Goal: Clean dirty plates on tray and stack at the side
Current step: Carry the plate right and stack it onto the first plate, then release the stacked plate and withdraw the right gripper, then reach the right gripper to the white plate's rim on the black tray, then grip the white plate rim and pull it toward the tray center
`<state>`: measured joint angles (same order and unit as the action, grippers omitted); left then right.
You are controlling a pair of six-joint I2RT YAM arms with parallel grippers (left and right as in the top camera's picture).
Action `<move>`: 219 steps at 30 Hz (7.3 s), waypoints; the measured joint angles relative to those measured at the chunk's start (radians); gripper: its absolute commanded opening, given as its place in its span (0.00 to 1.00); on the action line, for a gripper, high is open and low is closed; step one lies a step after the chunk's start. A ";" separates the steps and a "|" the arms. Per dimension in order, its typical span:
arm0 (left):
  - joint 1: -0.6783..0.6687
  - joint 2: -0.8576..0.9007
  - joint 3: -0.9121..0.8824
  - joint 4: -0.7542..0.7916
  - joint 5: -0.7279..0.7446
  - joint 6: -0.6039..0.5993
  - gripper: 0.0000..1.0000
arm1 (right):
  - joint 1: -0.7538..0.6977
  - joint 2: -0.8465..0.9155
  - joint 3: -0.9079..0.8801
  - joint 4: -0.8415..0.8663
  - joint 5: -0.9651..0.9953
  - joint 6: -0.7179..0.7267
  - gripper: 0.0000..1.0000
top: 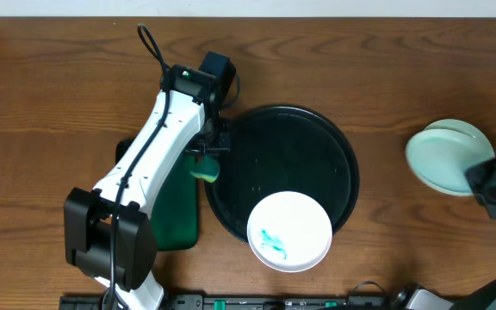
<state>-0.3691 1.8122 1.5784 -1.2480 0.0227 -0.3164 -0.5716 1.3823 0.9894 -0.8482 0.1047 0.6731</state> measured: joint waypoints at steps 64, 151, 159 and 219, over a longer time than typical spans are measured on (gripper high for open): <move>0.000 0.000 0.000 0.004 0.000 0.000 0.07 | 0.040 0.233 -0.123 0.340 0.152 0.126 0.99; 0.000 0.000 0.000 0.015 0.000 0.000 0.07 | 0.995 -0.024 -0.238 0.121 -0.400 -0.384 0.88; 0.000 0.000 0.000 0.015 0.000 0.000 0.07 | 0.995 0.051 -0.280 0.205 -0.485 -0.403 0.78; 0.000 0.000 0.000 0.028 0.070 0.000 0.07 | 1.049 0.179 -0.256 0.401 -0.034 -0.063 0.01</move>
<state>-0.3691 1.8122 1.5784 -1.2201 0.0925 -0.3164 0.4778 1.5616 0.7330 -0.4477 0.0711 0.6106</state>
